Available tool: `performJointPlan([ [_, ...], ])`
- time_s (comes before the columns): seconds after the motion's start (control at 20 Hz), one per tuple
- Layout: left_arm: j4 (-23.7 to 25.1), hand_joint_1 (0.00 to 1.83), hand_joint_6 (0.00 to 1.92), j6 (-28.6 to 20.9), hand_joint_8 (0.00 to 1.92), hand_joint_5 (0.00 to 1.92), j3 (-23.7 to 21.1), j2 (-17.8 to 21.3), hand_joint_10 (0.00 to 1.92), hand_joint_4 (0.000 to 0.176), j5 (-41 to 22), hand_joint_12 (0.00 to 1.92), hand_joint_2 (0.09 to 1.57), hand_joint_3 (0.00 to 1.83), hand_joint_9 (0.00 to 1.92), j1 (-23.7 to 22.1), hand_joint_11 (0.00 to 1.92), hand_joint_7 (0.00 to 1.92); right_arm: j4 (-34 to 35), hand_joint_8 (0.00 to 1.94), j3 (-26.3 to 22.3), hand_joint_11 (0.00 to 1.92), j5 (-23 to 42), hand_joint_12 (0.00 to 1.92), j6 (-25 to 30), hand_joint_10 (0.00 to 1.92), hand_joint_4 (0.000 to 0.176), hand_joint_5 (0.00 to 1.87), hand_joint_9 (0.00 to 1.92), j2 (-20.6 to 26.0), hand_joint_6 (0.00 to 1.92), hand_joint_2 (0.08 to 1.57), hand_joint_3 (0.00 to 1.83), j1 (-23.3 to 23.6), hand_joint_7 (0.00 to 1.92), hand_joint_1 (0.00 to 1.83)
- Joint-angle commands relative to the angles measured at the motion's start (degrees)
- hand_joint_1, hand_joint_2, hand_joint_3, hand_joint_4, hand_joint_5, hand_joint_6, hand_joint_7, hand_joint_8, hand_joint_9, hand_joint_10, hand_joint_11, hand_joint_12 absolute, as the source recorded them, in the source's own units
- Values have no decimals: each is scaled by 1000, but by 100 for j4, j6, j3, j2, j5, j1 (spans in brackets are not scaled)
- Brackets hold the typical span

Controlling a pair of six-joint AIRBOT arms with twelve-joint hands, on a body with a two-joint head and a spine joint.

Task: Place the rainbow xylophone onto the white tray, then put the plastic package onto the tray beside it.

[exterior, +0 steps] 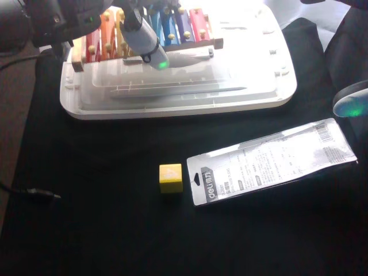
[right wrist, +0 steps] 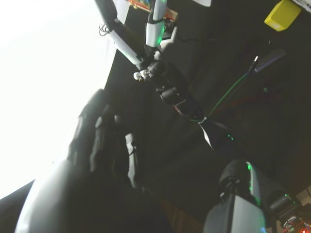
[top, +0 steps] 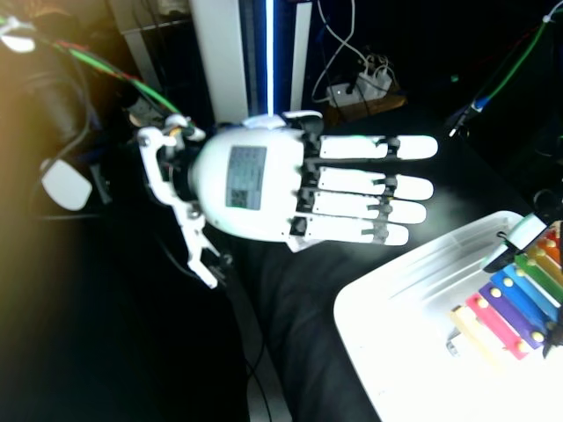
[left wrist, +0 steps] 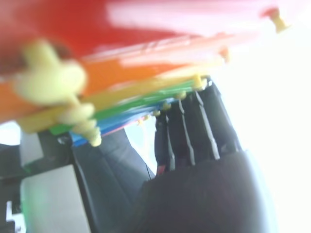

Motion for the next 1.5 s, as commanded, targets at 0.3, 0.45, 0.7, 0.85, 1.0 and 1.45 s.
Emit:
performJointPlan([
  [0.3, -121, 1080, 5, -19, 6, 647, 74, -89, 1, 0, -285, 715, 1066, 0, 690, 105, 319, 681, 320, 4, 14, 174, 619, 539, 95, 5, 96, 91, 213, -7, 1, 803, 0, 97, 175, 612],
  [0.45, -121, 1145, 0, -19, 5, 635, 74, -100, 11, 0, -284, 604, 1045, 0, 687, 163, 319, 673, 320, 0, 13, 184, 623, 537, 98, 4, 94, 98, 214, -7, 3, 801, 0, 99, 168, 646],
  [0.7, -126, 1028, 0, -20, 0, 553, 73, -114, 0, 0, -266, 425, 975, 2, 584, 271, 275, 569, 299, 1, 15, 205, 626, 531, 118, 5, 87, 87, 222, -5, 0, 799, 1, 101, 174, 655],
  [0.85, -137, 964, 0, -20, 0, 482, 73, -123, 0, 0, -268, 377, 903, 0, 425, 309, 178, 442, 298, 0, 15, 211, 626, 455, 133, 0, 98, 77, 216, -4, 2, 783, 12, 101, 173, 704],
  [1.0, -144, 936, 0, -20, 0, 217, 73, -127, 0, 42, -290, 415, 785, 7, 205, 313, 35, 193, 298, 0, 15, 217, 626, 451, 146, 0, 106, 82, 214, 1, 2, 796, 9, 105, 159, 703],
  [1.45, -384, 755, 0, -21, 0, 0, -360, 289, 0, 176, -593, 250, 627, 0, 0, 326, 0, 0, 294, 0, -7, 215, 626, 450, 180, 0, 126, 84, 210, 8, 2, 757, 0, 106, 152, 668],
])
